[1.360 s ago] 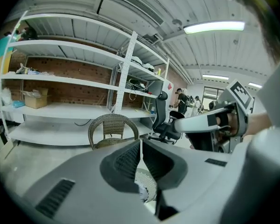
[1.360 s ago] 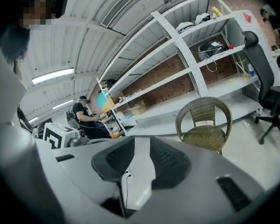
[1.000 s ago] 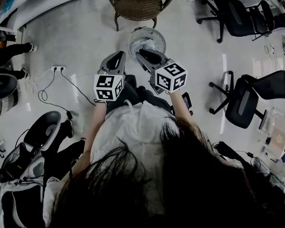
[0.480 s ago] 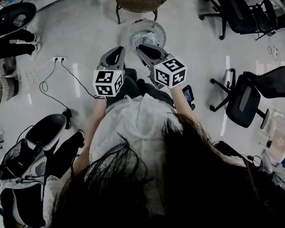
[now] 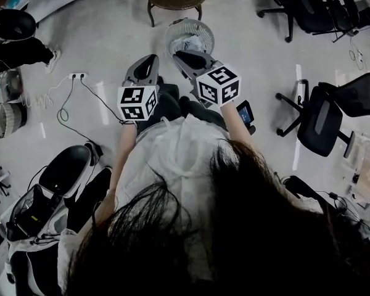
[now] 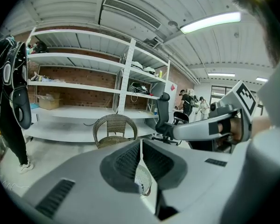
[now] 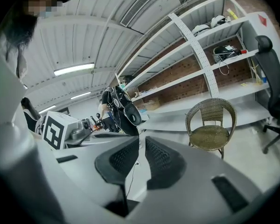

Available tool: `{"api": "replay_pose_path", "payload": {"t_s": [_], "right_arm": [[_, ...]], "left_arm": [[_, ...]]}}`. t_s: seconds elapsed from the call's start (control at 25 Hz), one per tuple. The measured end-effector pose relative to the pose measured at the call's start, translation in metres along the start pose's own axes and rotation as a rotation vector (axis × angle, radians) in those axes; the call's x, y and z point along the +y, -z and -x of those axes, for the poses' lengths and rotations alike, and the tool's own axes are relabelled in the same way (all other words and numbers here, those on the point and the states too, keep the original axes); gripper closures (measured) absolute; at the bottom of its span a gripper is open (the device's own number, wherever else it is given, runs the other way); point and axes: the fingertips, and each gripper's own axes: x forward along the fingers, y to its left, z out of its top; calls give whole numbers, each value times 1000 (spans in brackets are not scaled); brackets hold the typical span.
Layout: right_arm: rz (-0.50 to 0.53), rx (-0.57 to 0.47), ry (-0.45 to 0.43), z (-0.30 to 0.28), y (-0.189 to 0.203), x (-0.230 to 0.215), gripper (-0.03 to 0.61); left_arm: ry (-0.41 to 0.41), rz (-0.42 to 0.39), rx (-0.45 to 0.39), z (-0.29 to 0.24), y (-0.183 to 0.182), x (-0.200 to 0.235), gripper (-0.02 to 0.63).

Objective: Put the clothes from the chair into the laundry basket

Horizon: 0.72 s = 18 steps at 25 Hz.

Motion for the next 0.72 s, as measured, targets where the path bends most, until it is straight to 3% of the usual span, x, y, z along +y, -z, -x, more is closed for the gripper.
{"api": "replay_pose_path", "payload": {"t_s": [0.72], "right_arm": [[48, 30, -22, -5, 11, 14, 523]], "left_arm": [[-1, -29, 33, 5, 5, 3, 591]]}}
